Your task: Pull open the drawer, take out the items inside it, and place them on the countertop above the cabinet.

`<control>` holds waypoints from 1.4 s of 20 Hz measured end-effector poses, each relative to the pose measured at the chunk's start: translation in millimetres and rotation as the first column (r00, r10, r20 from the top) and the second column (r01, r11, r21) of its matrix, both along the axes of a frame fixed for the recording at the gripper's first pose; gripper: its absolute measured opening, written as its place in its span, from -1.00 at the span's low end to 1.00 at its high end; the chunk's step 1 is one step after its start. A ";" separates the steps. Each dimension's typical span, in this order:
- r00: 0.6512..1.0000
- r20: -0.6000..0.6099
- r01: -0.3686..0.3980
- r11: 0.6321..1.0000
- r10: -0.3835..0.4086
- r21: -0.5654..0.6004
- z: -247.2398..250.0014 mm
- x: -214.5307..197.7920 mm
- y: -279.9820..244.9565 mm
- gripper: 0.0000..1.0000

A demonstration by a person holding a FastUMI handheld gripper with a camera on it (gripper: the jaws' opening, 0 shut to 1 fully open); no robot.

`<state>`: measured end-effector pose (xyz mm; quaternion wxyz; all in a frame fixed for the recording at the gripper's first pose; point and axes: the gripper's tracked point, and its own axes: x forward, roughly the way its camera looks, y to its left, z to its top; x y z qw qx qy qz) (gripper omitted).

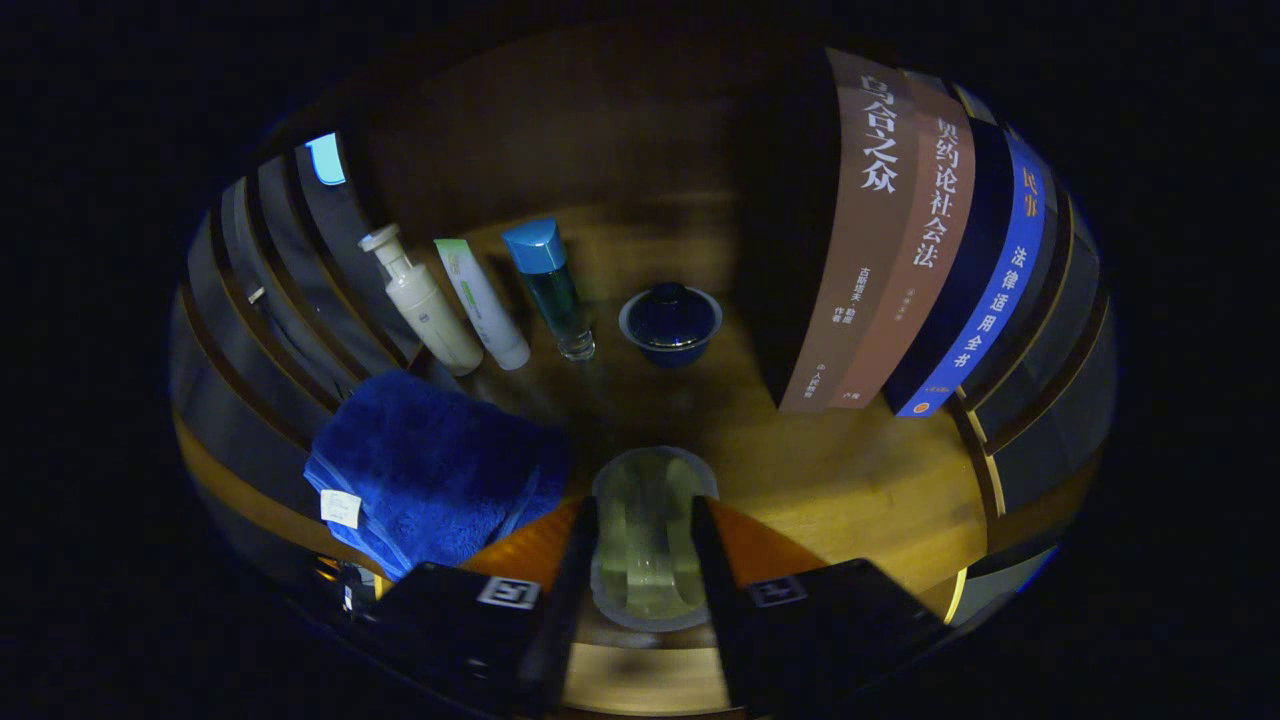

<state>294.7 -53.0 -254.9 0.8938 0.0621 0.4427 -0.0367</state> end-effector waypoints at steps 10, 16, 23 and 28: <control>0.990 0.138 0.014 1.000 -0.011 -0.024 33.0 -50.1 -3.2 1.00; 0.933 0.360 0.014 0.999 0.000 -0.037 57.8 -135.8 16.9 1.00; 0.870 0.494 0.041 0.996 0.002 -0.076 49.3 -258.3 35.8 0.99; 0.825 0.565 0.056 0.991 0.021 -0.119 22.9 -330.1 39.3 0.99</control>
